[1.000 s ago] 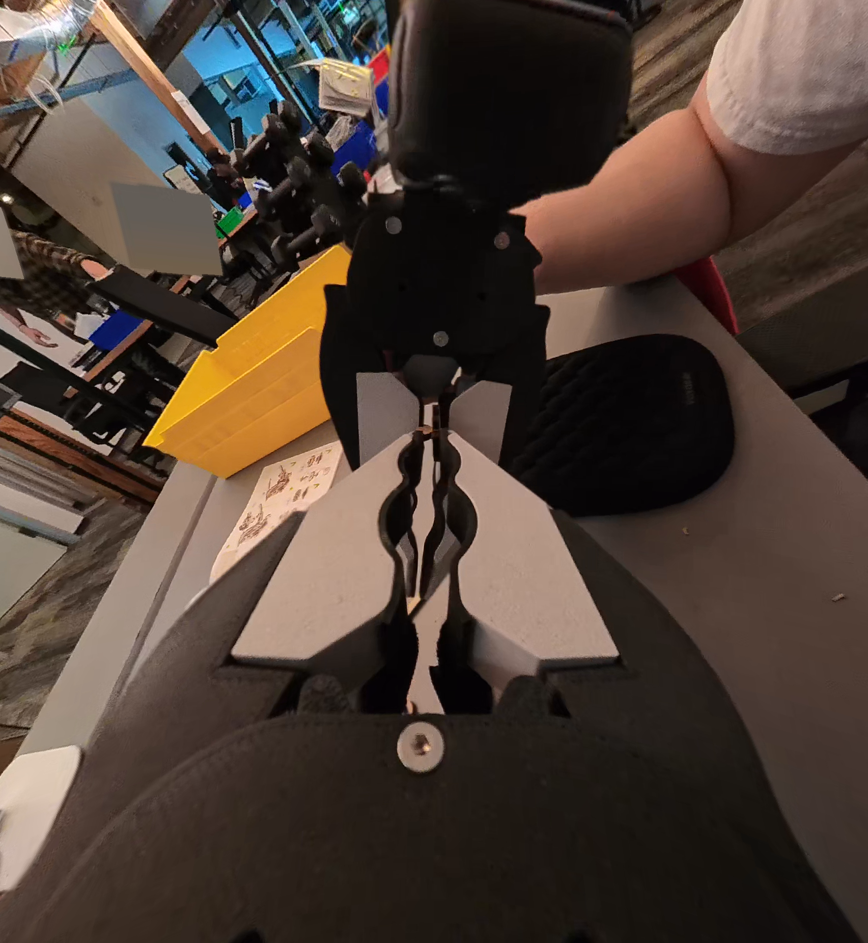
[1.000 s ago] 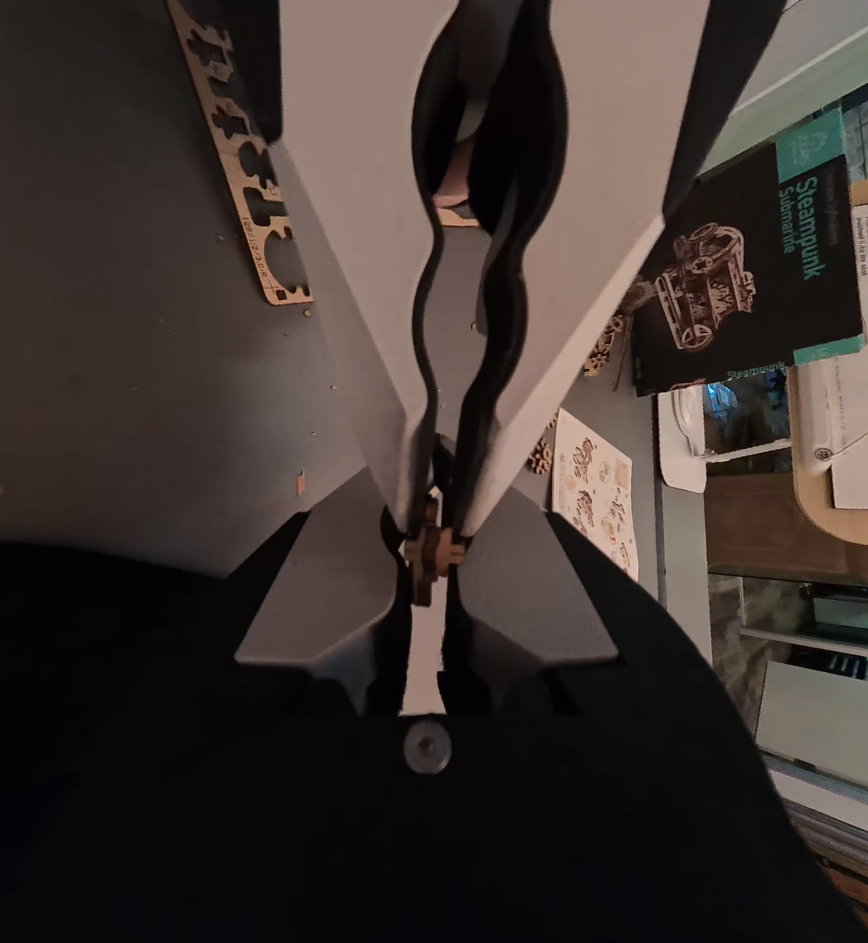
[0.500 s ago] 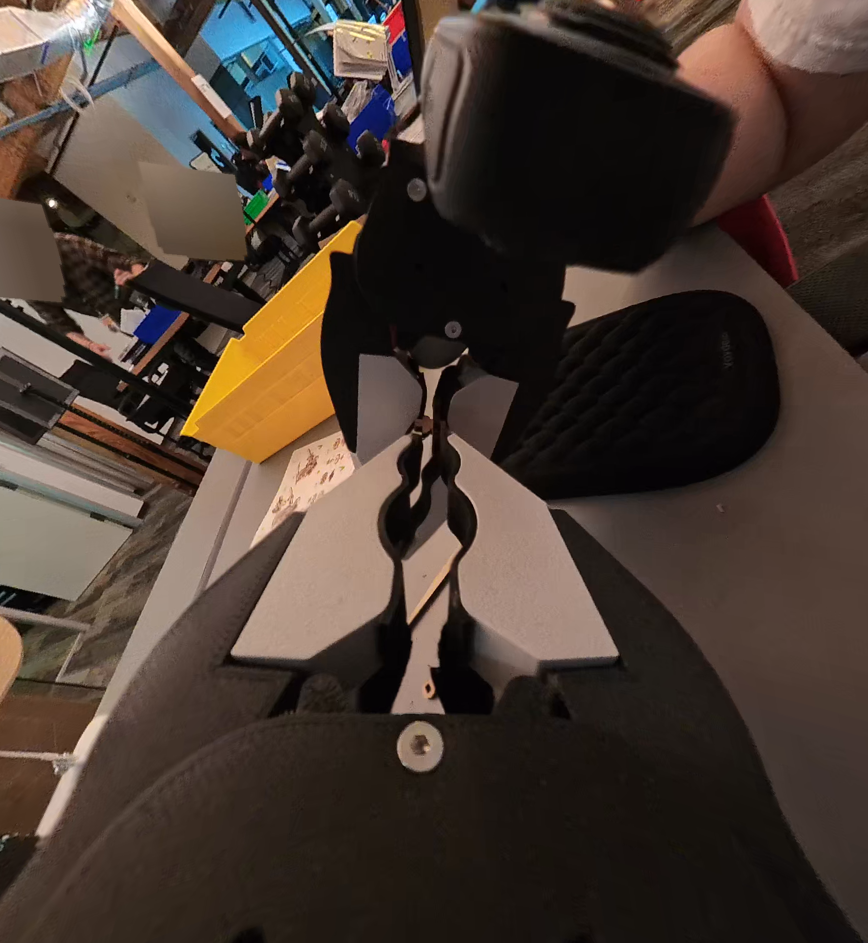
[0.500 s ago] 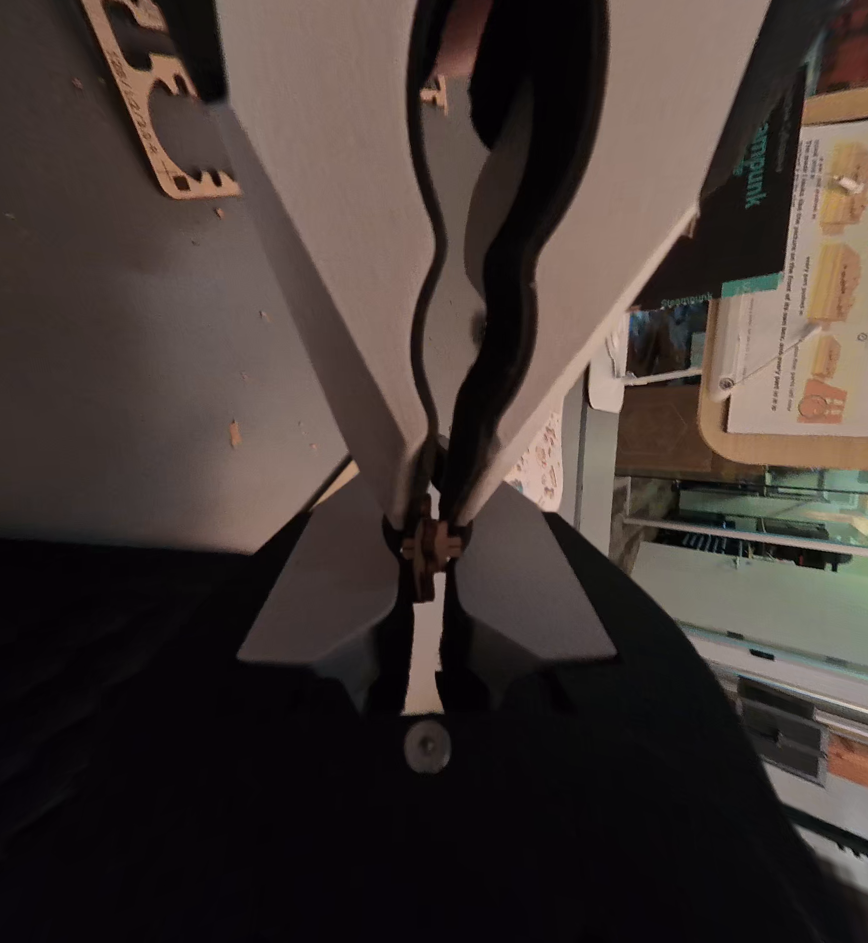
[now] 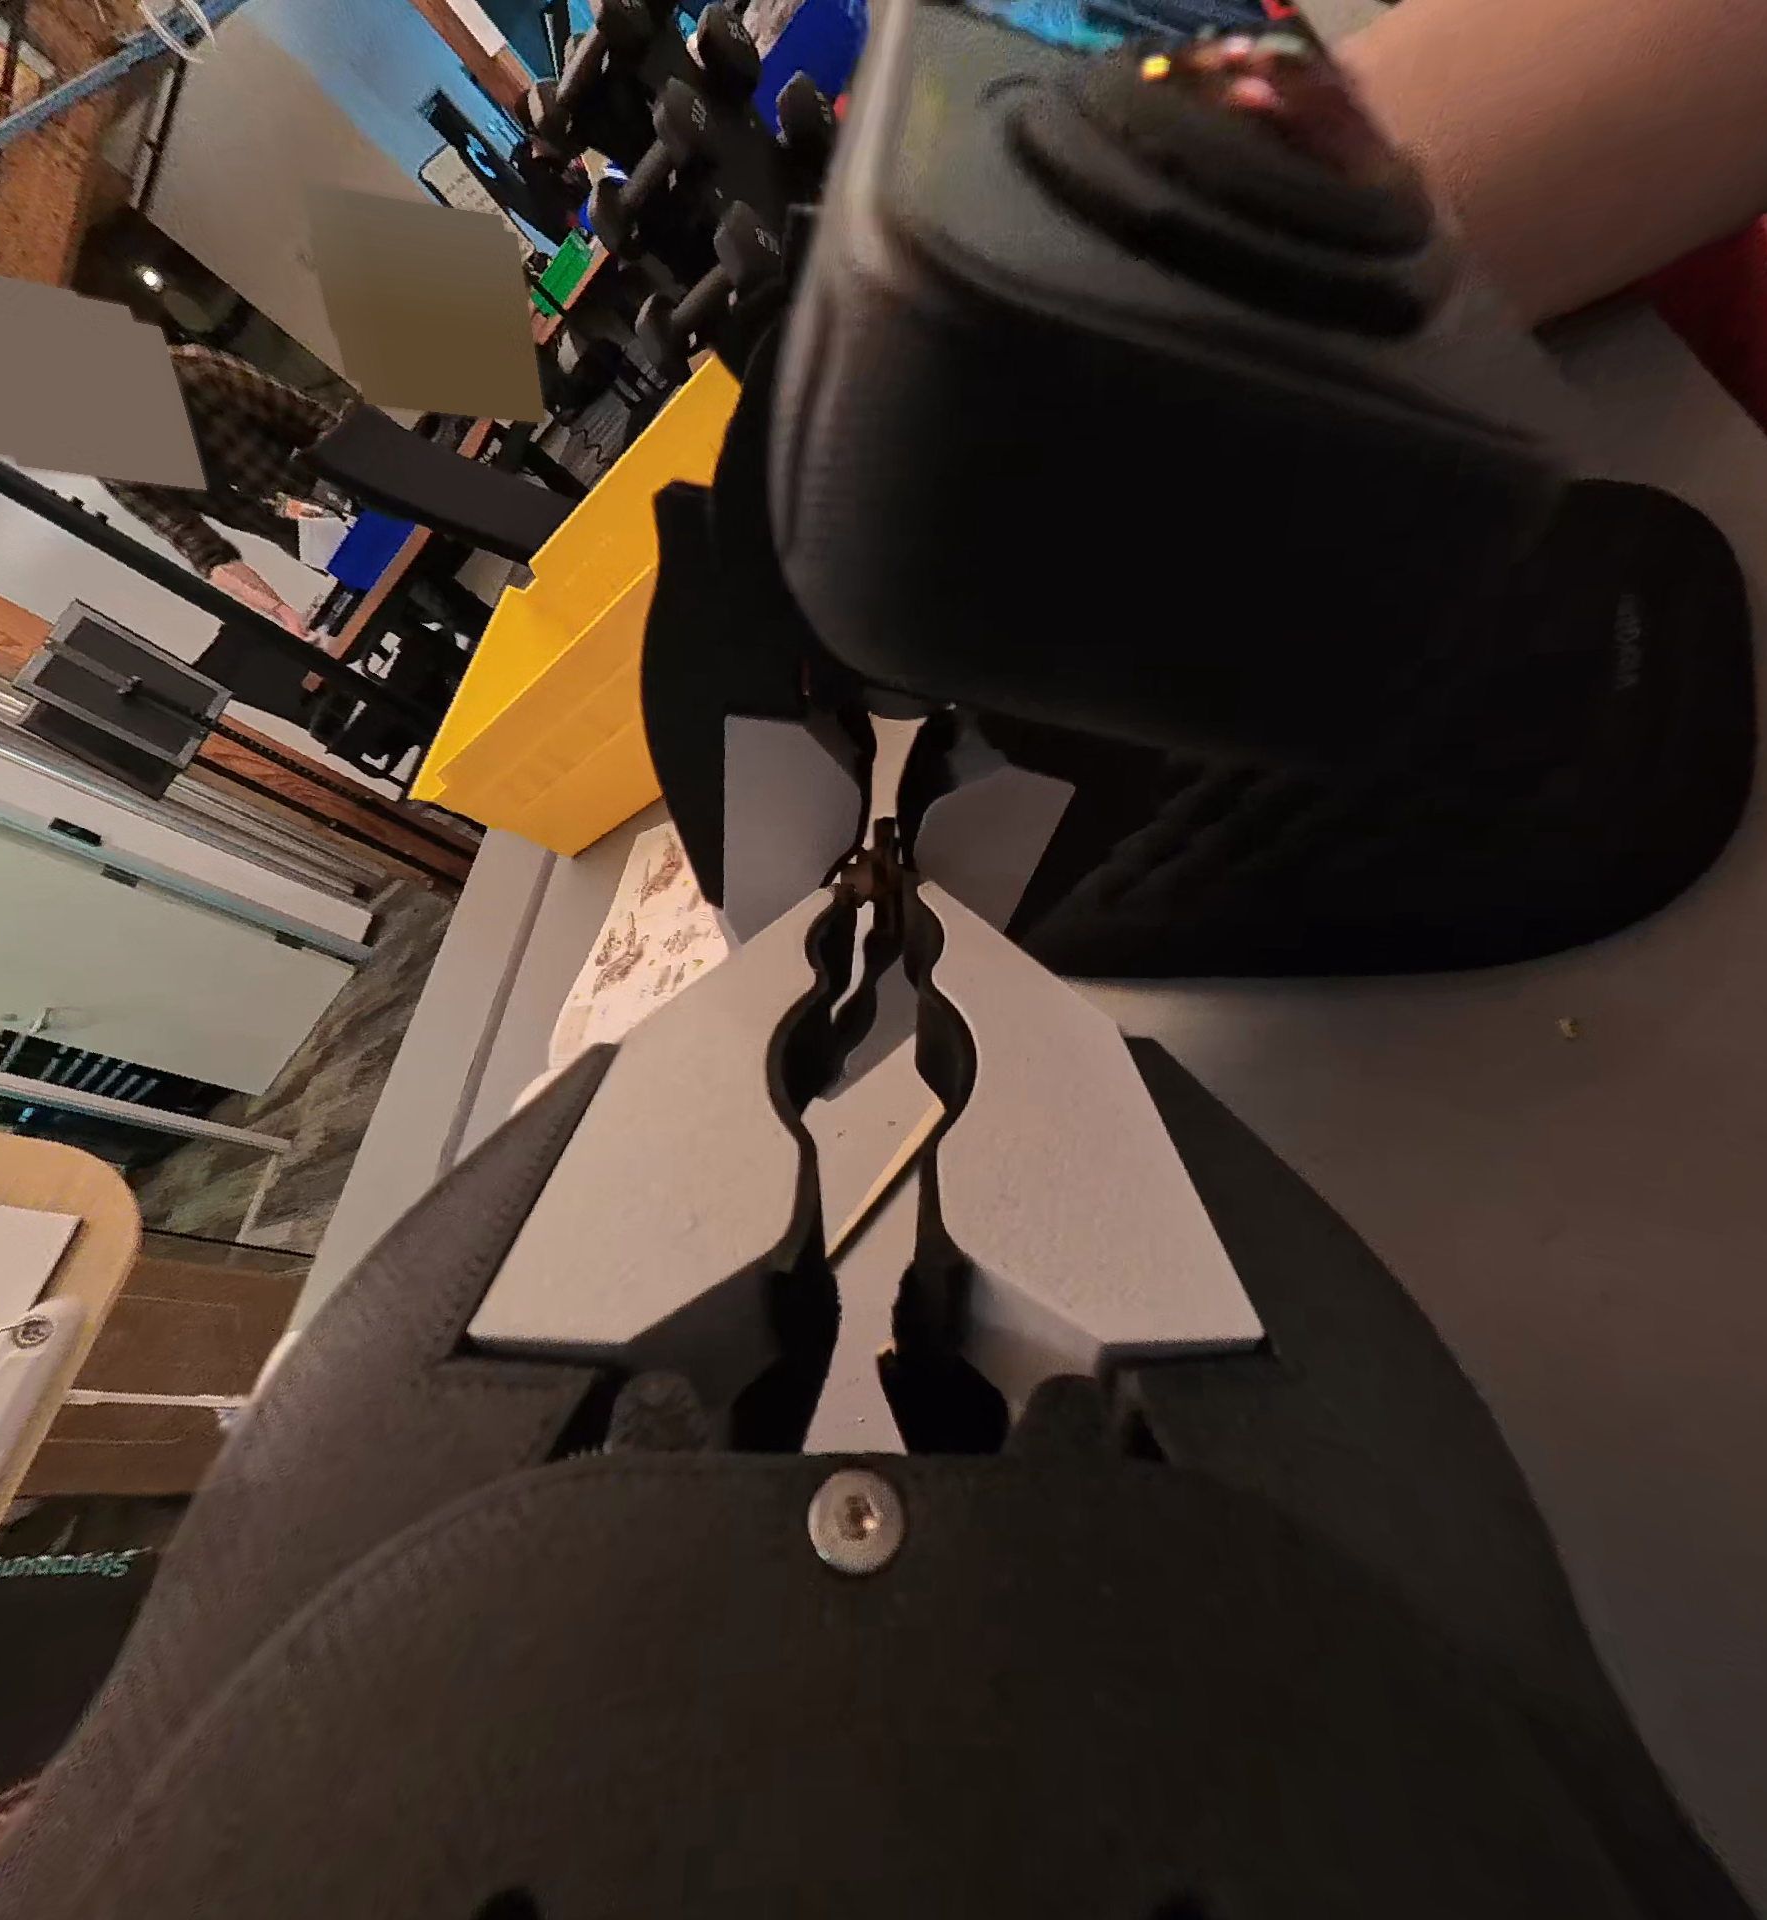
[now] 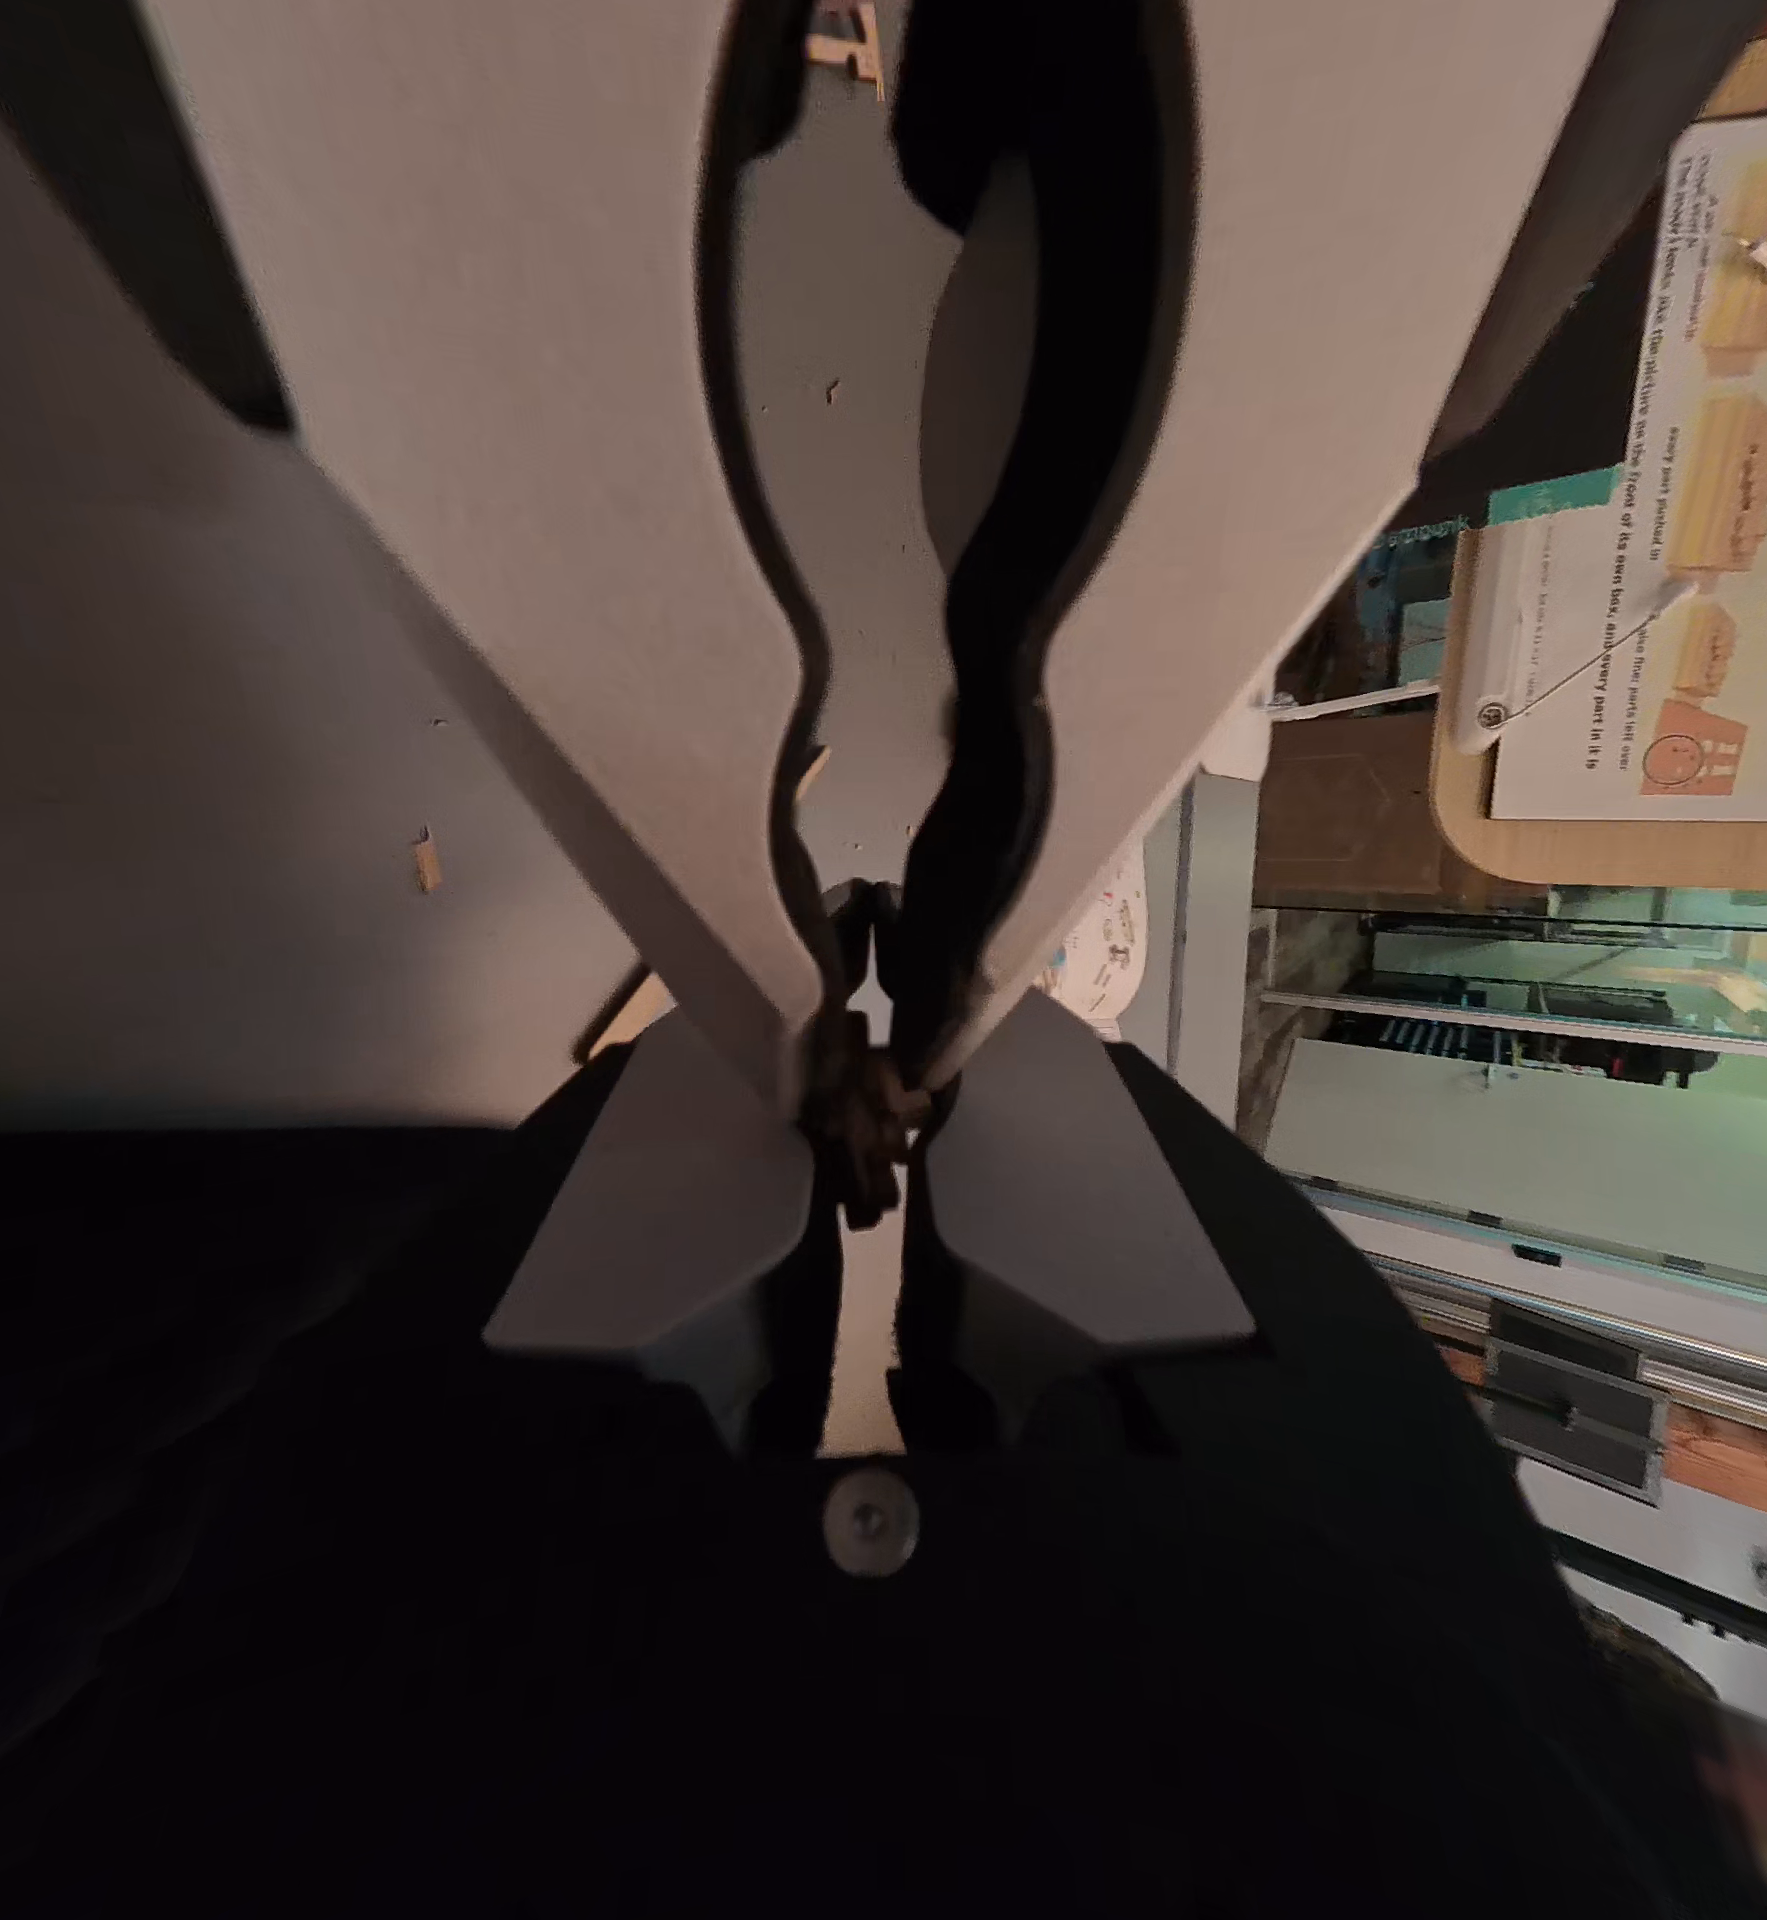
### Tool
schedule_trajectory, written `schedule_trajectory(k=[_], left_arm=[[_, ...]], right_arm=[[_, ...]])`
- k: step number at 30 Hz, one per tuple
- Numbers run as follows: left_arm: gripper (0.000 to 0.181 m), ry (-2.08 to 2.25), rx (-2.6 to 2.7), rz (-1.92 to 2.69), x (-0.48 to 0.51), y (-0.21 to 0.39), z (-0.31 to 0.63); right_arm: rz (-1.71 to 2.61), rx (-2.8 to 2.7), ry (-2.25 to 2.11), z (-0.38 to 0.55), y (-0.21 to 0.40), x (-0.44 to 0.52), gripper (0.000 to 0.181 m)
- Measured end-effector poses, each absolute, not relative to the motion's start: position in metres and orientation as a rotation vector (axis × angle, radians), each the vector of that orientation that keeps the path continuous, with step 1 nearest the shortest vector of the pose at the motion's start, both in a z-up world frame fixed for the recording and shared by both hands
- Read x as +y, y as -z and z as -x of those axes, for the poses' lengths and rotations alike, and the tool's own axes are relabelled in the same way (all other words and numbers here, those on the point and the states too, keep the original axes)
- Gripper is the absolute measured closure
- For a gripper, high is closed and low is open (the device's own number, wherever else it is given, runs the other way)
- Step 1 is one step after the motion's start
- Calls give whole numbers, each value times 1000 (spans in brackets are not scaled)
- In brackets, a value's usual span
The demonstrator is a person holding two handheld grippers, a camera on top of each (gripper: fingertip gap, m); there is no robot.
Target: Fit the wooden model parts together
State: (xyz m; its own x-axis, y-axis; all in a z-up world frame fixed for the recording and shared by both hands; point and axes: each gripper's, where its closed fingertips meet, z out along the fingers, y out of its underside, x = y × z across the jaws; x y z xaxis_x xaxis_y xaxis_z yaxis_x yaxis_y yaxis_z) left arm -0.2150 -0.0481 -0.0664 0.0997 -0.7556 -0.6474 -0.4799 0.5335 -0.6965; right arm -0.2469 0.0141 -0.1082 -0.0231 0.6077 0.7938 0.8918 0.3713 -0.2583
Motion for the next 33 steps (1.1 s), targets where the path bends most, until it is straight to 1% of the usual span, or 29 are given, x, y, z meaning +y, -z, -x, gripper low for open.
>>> schedule_trajectory(k=[6, 8, 11, 16, 19, 20, 21, 27, 30, 33], left_arm=[[177, 155, 1555, 1052, -46, 64, 215], [176, 111, 1557, 1018, -46, 63, 215], [176, 139, 1553, 996, -51, 60, 213], [177, 149, 1576, 947, -58, 59, 212], [177, 134, 1581, 954, -56, 61, 212], [177, 131, 1580, 957, -55, 61, 212], [177, 130, 1582, 963, -55, 62, 212], [177, 147, 1596, 1000, -54, 66, 212], [177, 153, 1606, 1014, -53, 69, 212], [177, 141, 1606, 1008, -53, 69, 211]], right_arm=[[1417, -1706, 356, 243, 111, 16, 179], [1411, -1701, 390, 241, 111, 20, 174], [1396, -1710, 438, 238, 112, 23, 170], [1382, -1731, 412, 242, 114, 18, 170], [1388, -1741, 431, 240, 116, 18, 172], [1394, -1746, 441, 239, 118, 19, 177], [1393, -1748, 455, 238, 118, 19, 178], [1386, -1755, 555, 234, 120, 23, 177], [1424, -1775, 534, 232, 125, 21, 180], [1433, -1779, 504, 232, 126, 20, 180]])
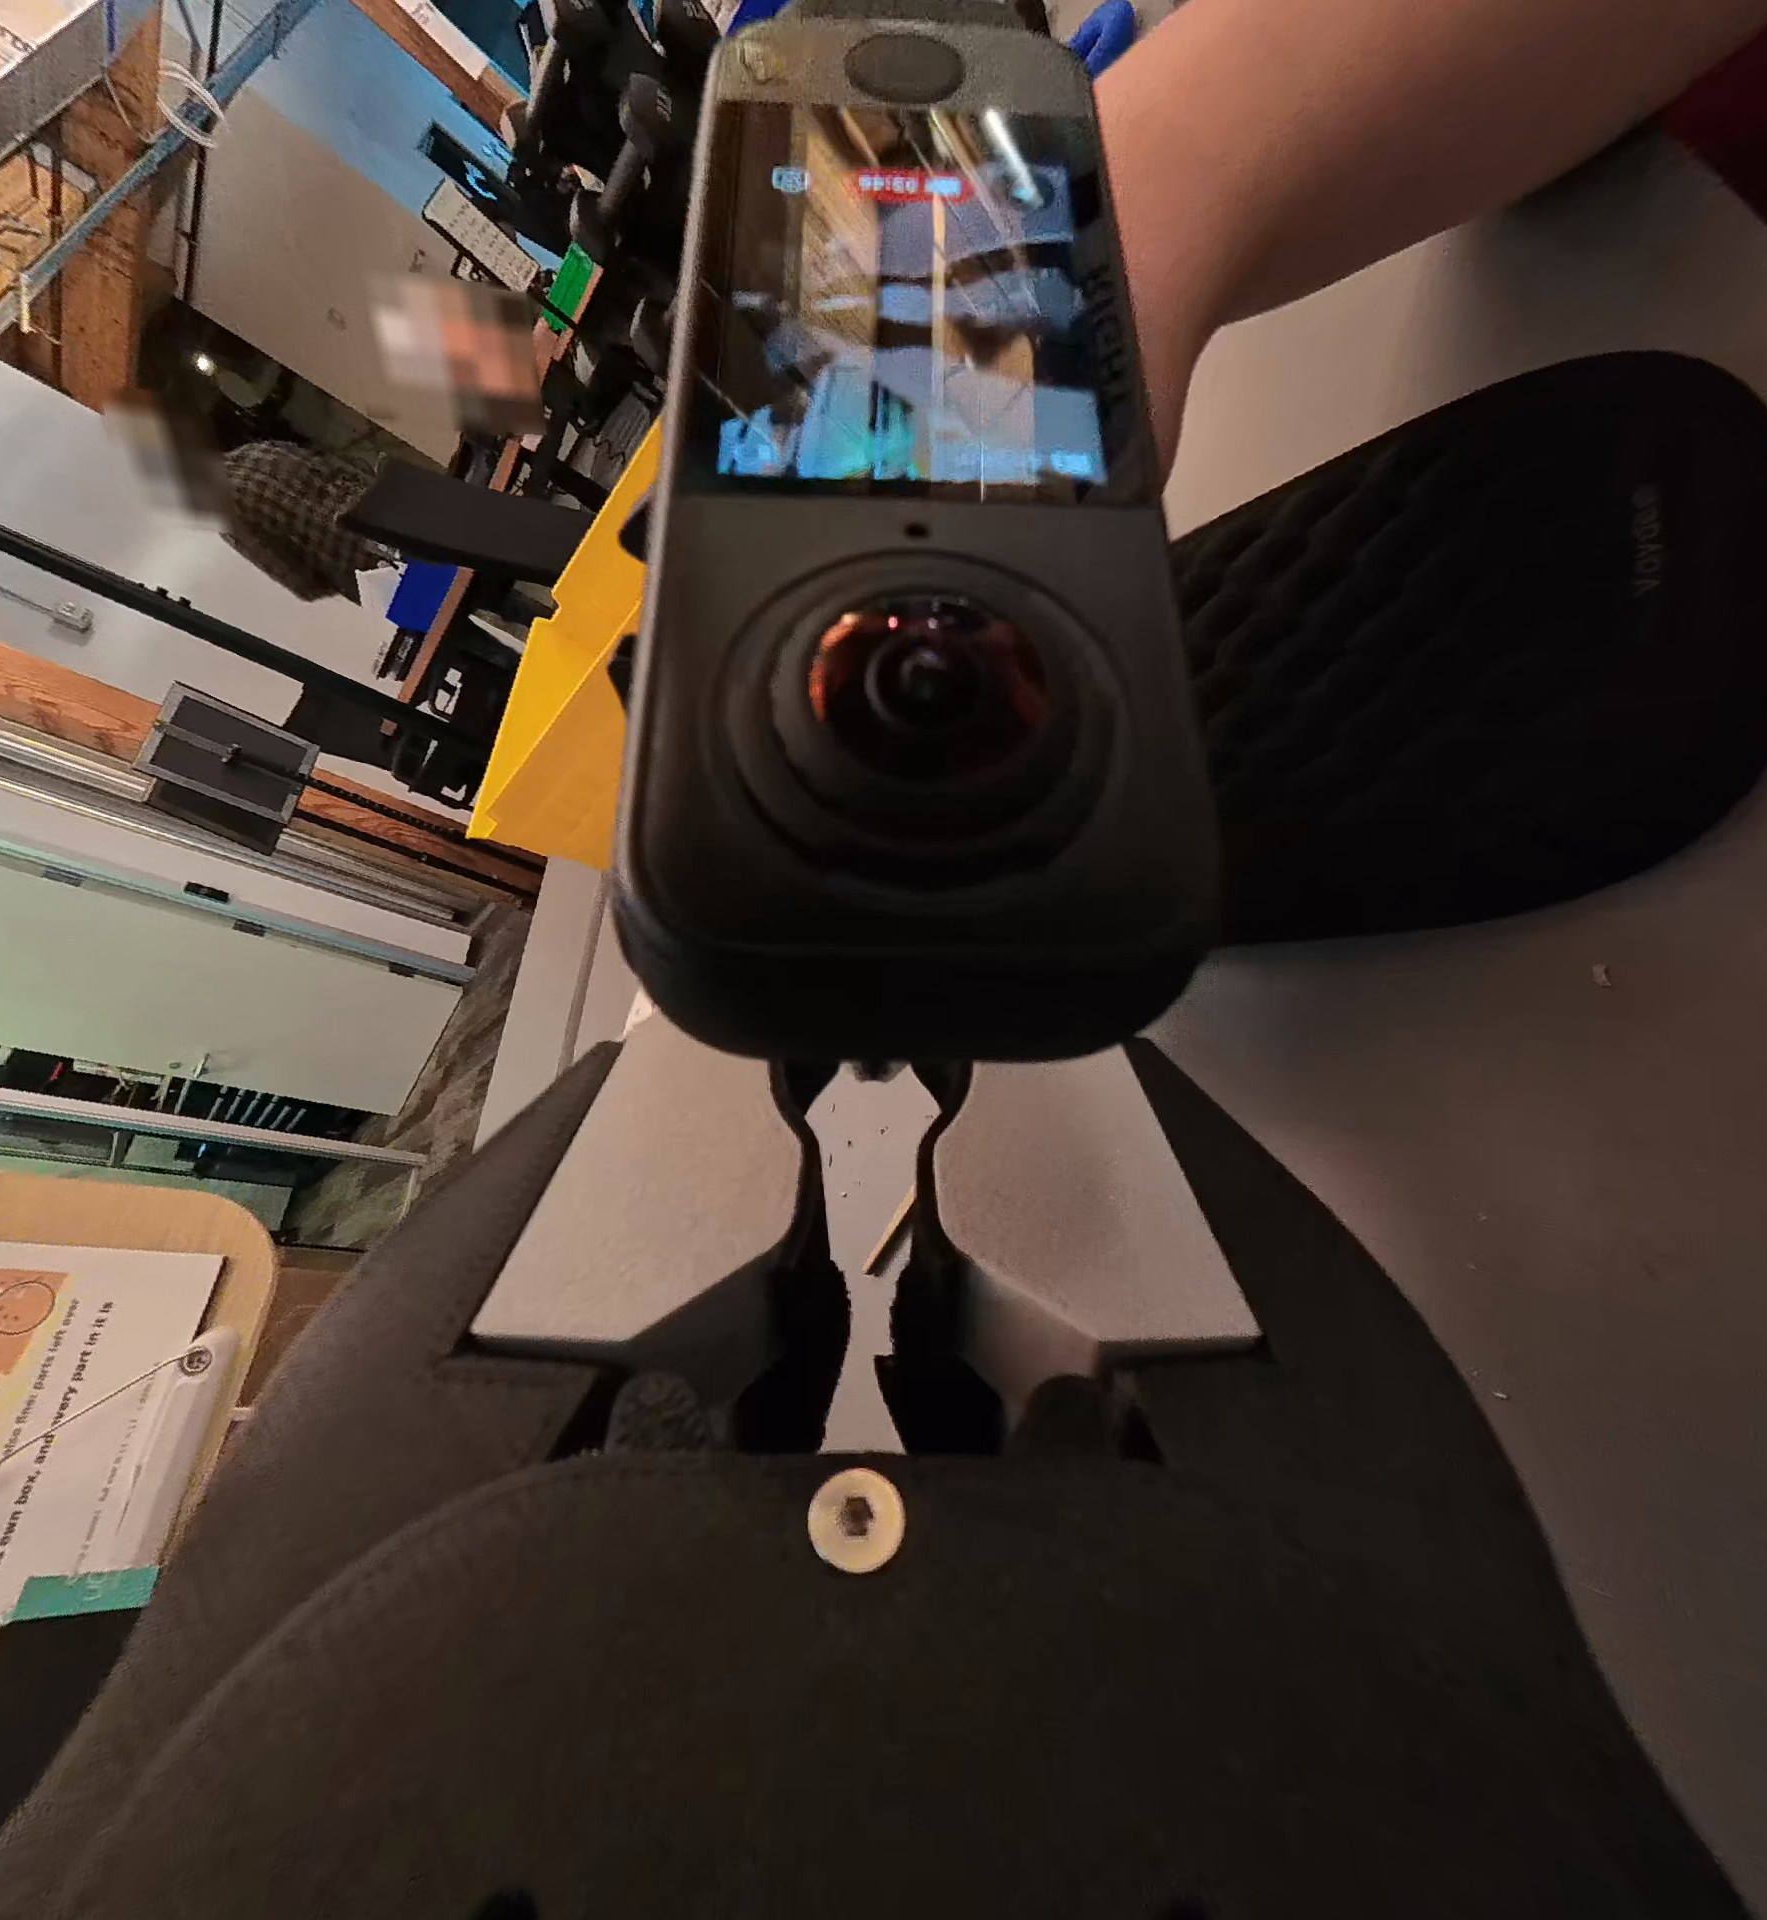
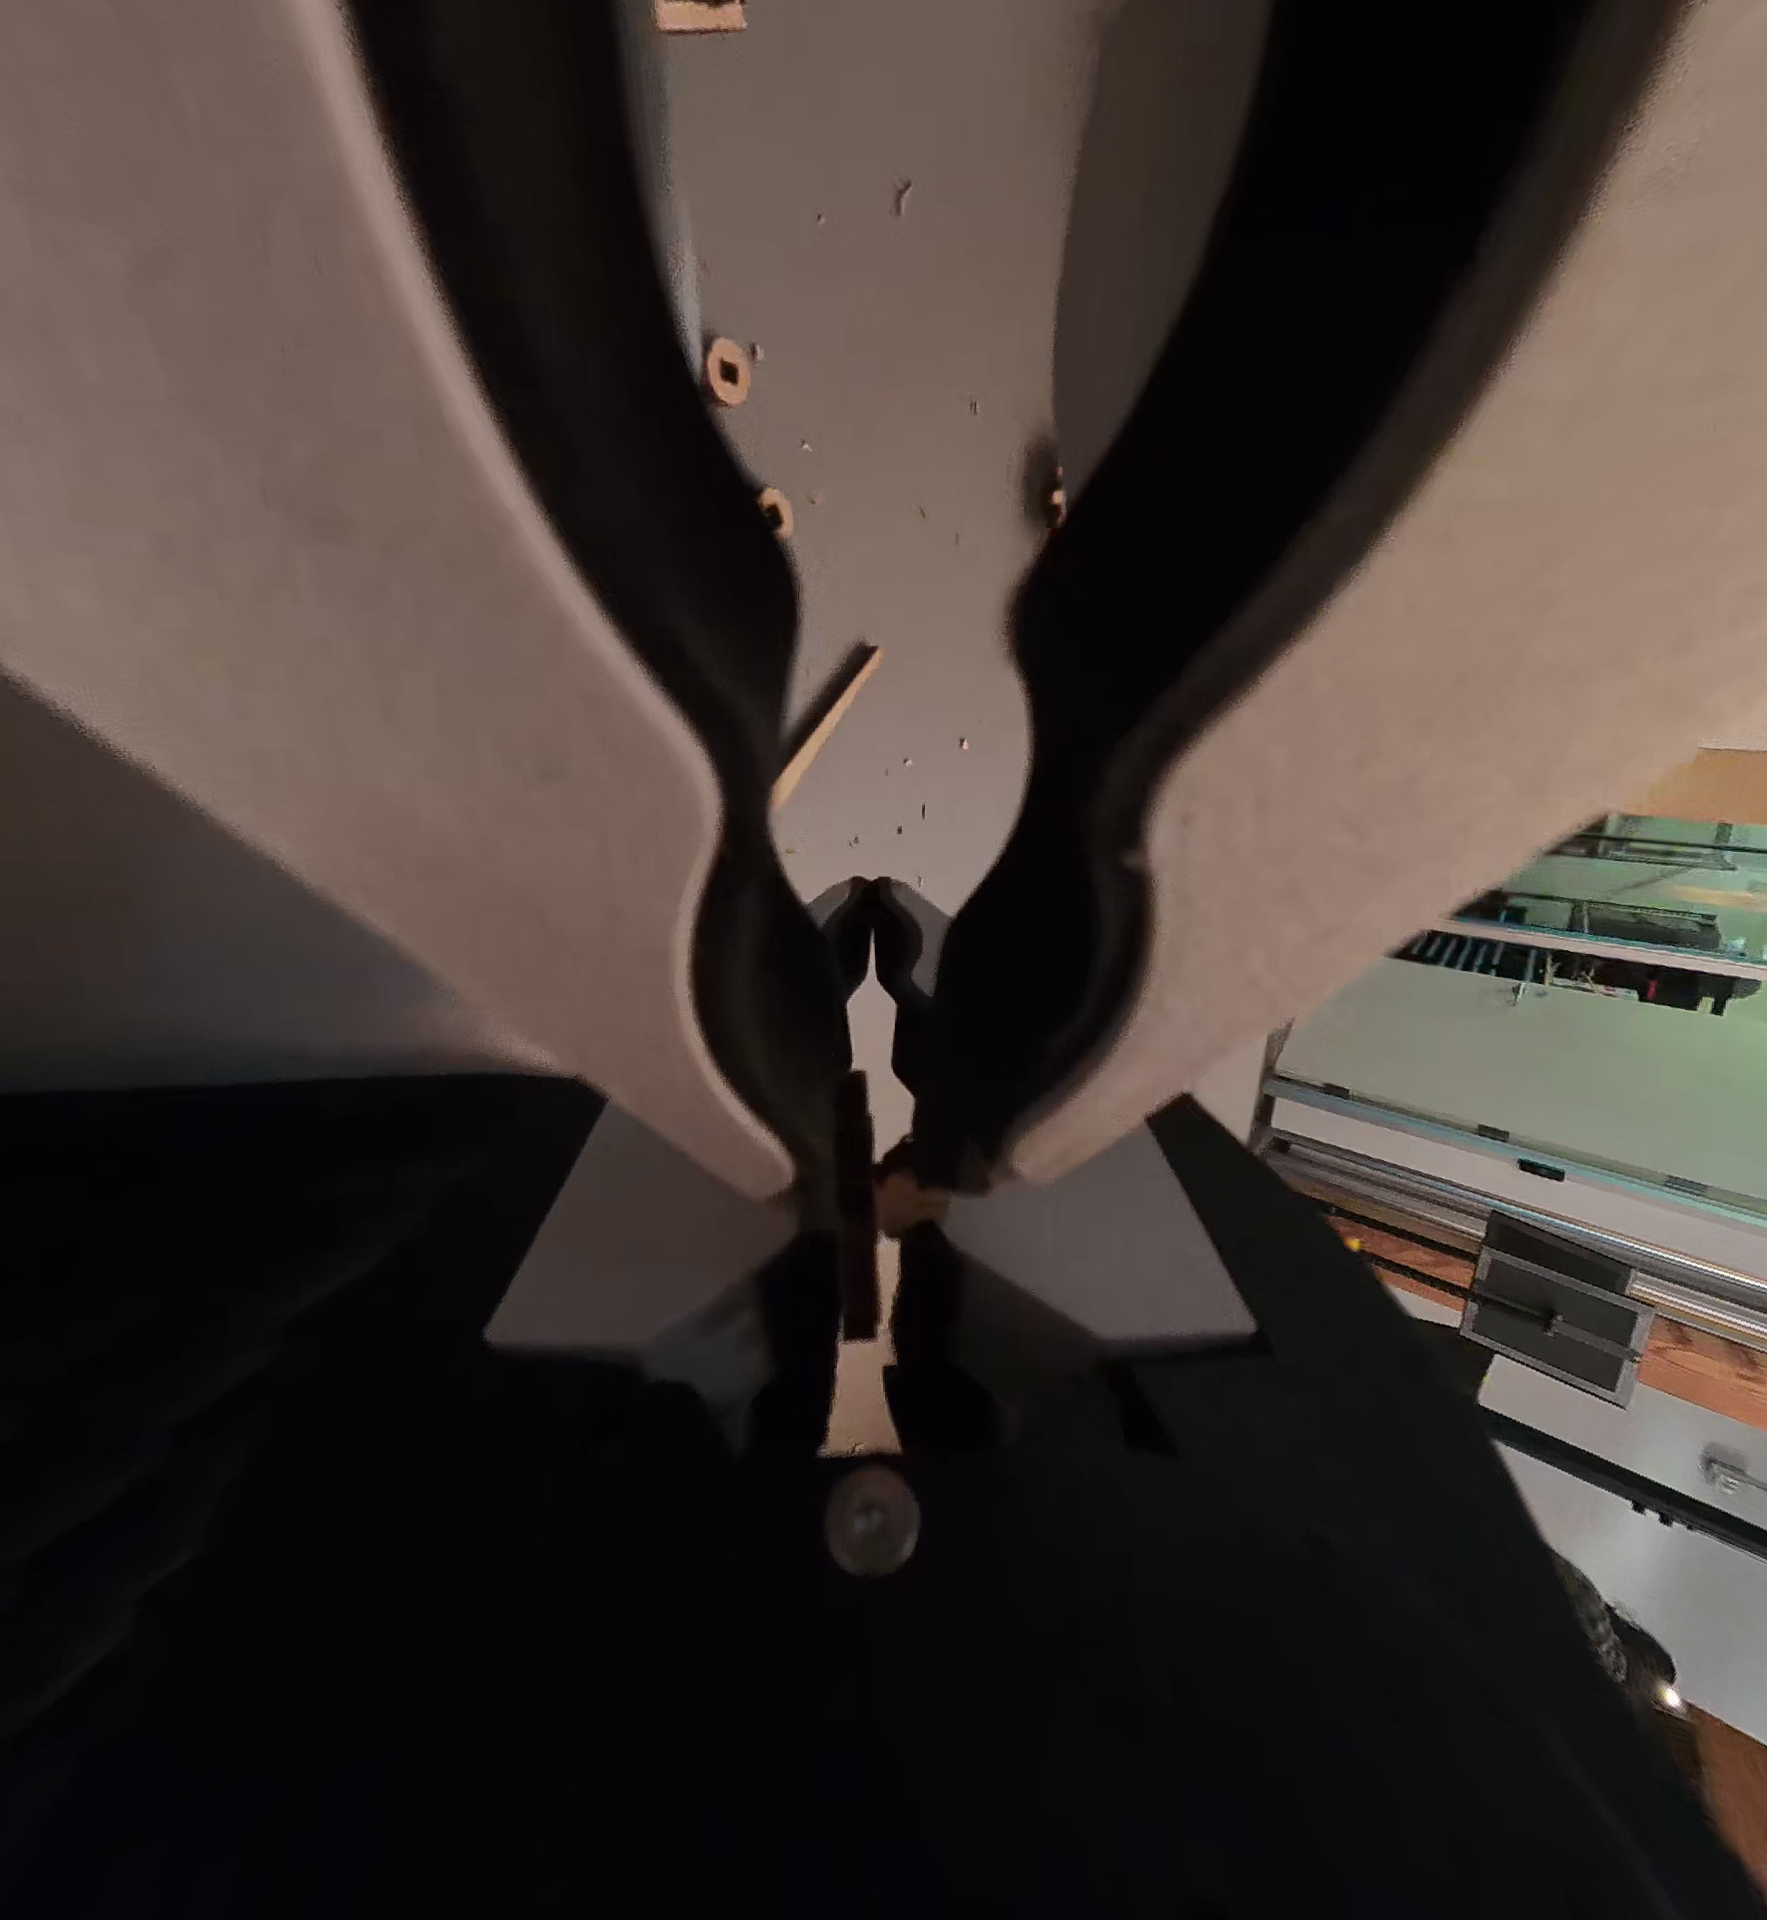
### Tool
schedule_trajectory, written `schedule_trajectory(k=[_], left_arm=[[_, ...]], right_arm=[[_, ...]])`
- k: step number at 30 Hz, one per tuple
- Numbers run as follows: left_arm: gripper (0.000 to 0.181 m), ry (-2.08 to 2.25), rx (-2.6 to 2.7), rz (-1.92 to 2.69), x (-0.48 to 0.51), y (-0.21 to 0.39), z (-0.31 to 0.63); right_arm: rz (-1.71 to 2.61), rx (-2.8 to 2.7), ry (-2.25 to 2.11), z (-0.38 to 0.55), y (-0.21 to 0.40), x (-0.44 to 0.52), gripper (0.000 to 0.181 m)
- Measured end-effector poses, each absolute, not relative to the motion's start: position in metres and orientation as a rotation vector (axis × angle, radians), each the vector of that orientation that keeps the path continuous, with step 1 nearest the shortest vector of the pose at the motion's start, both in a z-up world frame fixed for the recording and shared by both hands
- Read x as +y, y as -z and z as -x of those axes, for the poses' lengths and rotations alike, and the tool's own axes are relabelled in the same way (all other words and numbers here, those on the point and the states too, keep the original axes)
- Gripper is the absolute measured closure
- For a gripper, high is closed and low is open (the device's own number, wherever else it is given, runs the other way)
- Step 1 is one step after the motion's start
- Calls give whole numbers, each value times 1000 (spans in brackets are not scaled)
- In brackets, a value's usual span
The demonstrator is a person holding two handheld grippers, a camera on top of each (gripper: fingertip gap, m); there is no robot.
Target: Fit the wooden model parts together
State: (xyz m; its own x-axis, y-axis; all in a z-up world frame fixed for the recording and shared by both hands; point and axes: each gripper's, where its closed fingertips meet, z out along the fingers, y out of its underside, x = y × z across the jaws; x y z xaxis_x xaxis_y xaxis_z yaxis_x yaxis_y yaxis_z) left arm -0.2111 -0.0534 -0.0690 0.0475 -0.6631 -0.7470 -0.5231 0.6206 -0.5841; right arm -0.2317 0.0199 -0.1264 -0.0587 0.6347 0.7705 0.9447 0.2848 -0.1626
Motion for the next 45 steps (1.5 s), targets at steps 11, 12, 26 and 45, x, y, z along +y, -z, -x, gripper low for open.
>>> schedule_trajectory(k=[11, 12, 26, 45], left_arm=[[177, 200, 1627, 1068, -51, 73, 215], [177, 209, 1626, 1073, -51, 74, 215], [177, 113, 1675, 1022, -49, 82, 216], [177, 230, 1684, 1099, -49, 80, 222]], right_arm=[[1489, -1785, 471, 233, 134, 19, 180], [1497, -1789, 470, 233, 135, 19, 179], [1452, -1824, 470, 233, 139, 17, 181], [1490, -1787, 364, 244, 139, 14, 181]])
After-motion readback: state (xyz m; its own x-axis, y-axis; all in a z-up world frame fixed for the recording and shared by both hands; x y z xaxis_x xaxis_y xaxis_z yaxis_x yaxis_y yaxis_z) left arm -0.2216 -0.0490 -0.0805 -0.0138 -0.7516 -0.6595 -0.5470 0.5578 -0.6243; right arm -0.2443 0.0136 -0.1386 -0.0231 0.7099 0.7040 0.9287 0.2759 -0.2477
